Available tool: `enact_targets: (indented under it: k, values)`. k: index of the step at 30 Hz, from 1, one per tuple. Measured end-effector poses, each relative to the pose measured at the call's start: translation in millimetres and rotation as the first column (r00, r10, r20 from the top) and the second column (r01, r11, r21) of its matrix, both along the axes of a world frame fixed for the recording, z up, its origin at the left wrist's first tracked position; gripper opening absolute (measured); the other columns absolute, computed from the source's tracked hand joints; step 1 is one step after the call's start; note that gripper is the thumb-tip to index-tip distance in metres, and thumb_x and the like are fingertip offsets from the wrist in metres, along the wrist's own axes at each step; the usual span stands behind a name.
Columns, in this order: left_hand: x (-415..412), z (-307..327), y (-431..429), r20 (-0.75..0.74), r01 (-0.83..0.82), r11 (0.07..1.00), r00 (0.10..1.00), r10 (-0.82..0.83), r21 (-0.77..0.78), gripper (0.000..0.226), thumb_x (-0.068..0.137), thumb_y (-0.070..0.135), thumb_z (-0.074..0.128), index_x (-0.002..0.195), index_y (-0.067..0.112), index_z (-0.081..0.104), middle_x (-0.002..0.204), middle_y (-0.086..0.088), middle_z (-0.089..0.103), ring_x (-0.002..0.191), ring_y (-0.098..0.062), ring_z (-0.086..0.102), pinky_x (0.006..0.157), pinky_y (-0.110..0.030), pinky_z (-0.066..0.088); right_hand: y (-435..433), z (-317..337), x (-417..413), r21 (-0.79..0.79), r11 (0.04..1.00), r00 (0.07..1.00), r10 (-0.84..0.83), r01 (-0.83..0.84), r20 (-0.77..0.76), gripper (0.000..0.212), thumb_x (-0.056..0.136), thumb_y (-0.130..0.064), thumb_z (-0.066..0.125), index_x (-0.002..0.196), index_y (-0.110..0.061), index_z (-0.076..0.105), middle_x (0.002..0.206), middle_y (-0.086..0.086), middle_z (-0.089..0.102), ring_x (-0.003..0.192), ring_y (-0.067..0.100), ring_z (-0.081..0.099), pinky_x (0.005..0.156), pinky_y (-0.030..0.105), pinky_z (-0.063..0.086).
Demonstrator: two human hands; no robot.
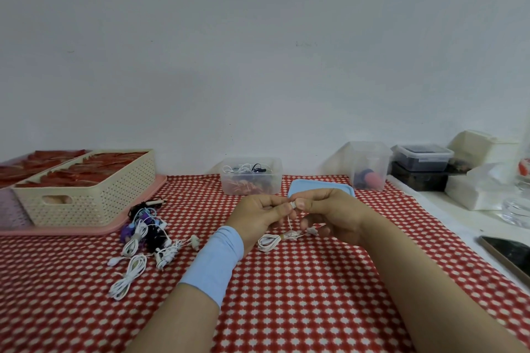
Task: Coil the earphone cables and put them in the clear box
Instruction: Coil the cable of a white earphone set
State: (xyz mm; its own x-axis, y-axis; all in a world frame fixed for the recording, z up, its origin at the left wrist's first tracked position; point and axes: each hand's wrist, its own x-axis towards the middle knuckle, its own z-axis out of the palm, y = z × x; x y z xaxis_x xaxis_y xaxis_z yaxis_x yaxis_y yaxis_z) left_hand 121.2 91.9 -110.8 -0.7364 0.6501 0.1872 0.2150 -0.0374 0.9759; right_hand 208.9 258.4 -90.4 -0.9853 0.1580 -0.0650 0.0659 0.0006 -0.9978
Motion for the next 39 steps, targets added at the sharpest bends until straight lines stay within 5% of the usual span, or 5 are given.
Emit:
enact_targets:
  k: [4,10,15,20,39]
  values:
    - [-0.5,-0.3,1.5,-0.061,-0.076,0.997,0.995,0.073,-0.032,0.011,0.089,0.017,0.07,0.098,0.015,0.076,0.087,-0.001,0.077,0.083,-0.016,0.068,0.082,-0.022,0.055,-6.0,0.1,0.6,0.094,0.989,0.992,-0.104,0.11,-0.074,0.017,0.091,-0.012,0.07,0.108,-0.01,0.073,0.089,0.012,0.074,0.066,0.018,0.067,0.049,0.025,0.041]
    - [-1.9,1.9,0.2,-0.121,-0.116,0.993,0.986,0.112,-0.028,0.008,0.088,0.017,0.071,0.087,0.022,0.076,0.082,0.003,0.077,0.073,-0.008,0.065,0.075,-0.019,0.054,-6.7,3.8,4.0,0.17,0.975,0.985,-0.121,0.141,-0.121,0.013,0.093,-0.015,0.07,0.101,-0.01,0.078,0.093,0.014,0.077,0.067,0.018,0.068,0.053,0.03,0.046]
    - [-1.9,1.8,0.8,-0.161,-0.141,0.988,0.978,0.129,-0.065,0.008,0.085,0.014,0.074,0.091,0.021,0.075,0.086,0.007,0.075,0.077,0.002,0.07,0.067,-0.008,0.05,-7.6,5.6,7.4,0.304,0.942,0.985,-0.1,0.139,-0.138,0.015,0.087,-0.014,0.077,0.101,-0.012,0.078,0.085,0.006,0.078,0.063,0.011,0.068,0.049,0.022,0.047]
    - [-2.1,0.4,1.6,-0.191,-0.158,0.984,0.972,0.14,-0.083,0.008,0.085,0.017,0.076,0.09,0.023,0.074,0.089,0.007,0.076,0.085,-0.003,0.071,0.074,-0.012,0.053,-9.4,3.7,4.7,0.399,0.896,0.971,-0.118,0.194,-0.206,0.01,0.085,-0.013,0.079,0.095,-0.015,0.08,0.079,0.006,0.077,0.061,0.012,0.068,0.047,0.021,0.048]
    - [0.5,3.2,0.3,-0.301,-0.205,0.974,0.939,0.167,-0.101,0.01,0.084,0.018,0.076,0.089,0.025,0.075,0.086,0.012,0.074,0.08,0.002,0.07,0.071,-0.009,0.051,-12.2,6.8,7.3,0.386,0.905,0.979,-0.121,0.177,-0.166,0.01,0.087,-0.015,0.077,0.096,-0.014,0.08,0.079,0.003,0.077,0.061,0.012,0.067,0.046,0.02,0.047]
